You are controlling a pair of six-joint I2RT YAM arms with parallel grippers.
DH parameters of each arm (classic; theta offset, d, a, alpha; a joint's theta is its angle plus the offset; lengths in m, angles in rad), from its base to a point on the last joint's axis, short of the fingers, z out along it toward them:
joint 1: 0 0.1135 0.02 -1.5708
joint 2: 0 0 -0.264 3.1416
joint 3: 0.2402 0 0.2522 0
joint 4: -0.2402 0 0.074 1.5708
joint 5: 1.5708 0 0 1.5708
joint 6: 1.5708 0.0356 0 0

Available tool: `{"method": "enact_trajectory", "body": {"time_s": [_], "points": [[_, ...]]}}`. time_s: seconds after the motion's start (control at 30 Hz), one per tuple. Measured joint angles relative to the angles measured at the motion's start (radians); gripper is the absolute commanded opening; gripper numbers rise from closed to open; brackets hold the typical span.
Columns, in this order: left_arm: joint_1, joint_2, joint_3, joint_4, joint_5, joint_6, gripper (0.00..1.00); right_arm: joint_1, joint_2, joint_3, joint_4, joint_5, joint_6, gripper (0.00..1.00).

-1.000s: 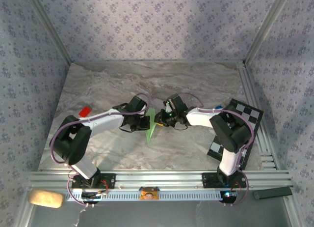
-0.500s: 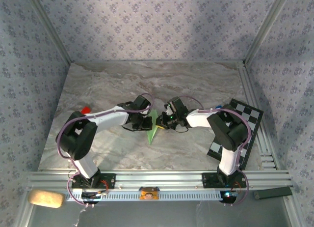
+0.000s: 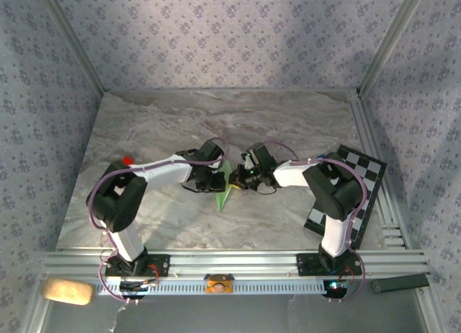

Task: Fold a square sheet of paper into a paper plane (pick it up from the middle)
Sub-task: Move a paper plane to the center of the table.

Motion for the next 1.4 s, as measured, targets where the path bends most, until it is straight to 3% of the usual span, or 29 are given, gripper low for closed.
{"method": "enact_trajectory", "body": {"time_s": [0.63, 0.93, 1.4], "points": [[-0.019, 0.060, 0.035, -0.030, -0.031, 0.000, 0.14, 0.000, 0.000, -0.011, 0.001, 0.000, 0.000, 0.10], [-0.020, 0.077, 0.055, -0.041, -0.046, 0.000, 0.13, -0.007, -0.009, -0.025, 0.007, 0.010, 0.000, 0.20], [-0.026, 0.157, 0.181, -0.129, -0.169, -0.016, 0.15, -0.113, -0.320, -0.182, -0.086, 0.177, -0.005, 0.29]]}}
